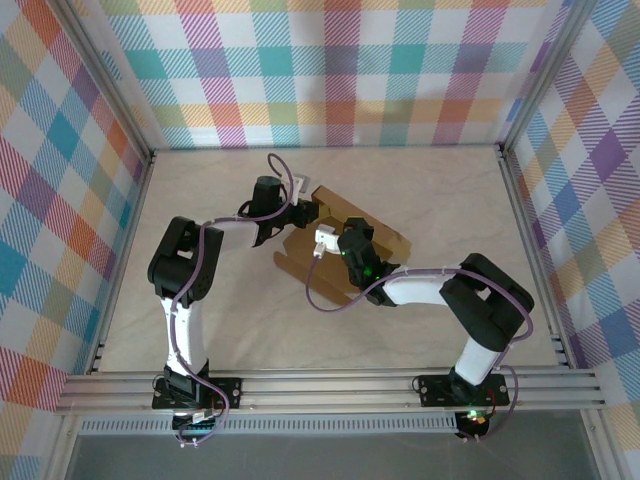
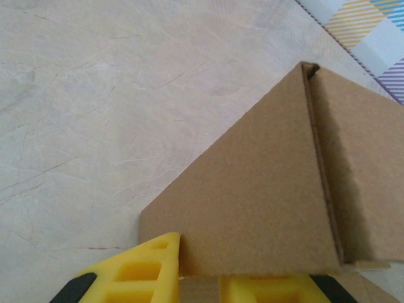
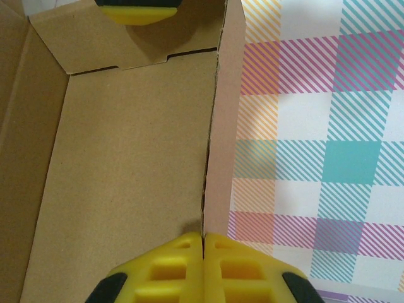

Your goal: Fold the paper box

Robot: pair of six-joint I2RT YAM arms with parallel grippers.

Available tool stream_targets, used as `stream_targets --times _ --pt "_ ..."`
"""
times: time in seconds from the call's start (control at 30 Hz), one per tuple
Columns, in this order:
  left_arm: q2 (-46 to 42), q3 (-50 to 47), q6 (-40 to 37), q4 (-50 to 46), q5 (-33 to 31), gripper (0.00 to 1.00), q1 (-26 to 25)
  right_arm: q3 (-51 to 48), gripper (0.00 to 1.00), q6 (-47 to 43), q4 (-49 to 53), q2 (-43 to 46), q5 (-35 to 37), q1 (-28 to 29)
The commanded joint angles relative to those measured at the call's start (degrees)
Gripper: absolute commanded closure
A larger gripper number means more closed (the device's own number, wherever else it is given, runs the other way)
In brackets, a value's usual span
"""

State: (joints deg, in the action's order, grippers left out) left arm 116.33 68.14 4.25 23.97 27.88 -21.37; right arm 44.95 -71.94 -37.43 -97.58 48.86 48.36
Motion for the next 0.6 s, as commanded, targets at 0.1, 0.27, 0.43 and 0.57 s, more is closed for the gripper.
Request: stream_targets --times 0.1,0.27,0.43,0.57 --pt "-0.92 1.37 -2.18 -2.46 0.27 0.86 -1.84 1.36 1.0 4.14 9.87 0.18 -3.4 0.95" --pt "-1.02 1.48 -3.34 -3.37 -0.09 0.86 -2.01 2.42 0.96 7.81 13.15 0.92 -3.81 0.95" --pt "-1.06 1.82 -4.33 -4.61 -0.25 0.86 -2.01 3.73 0.86 13.95 18.52 3.45 -5.22 0.95" --pt "-0.93 2.0 -4.59 -4.93 -0.32 0.86 -2.01 4.49 0.75 17.41 22.06 5.35 -6.59 0.95"
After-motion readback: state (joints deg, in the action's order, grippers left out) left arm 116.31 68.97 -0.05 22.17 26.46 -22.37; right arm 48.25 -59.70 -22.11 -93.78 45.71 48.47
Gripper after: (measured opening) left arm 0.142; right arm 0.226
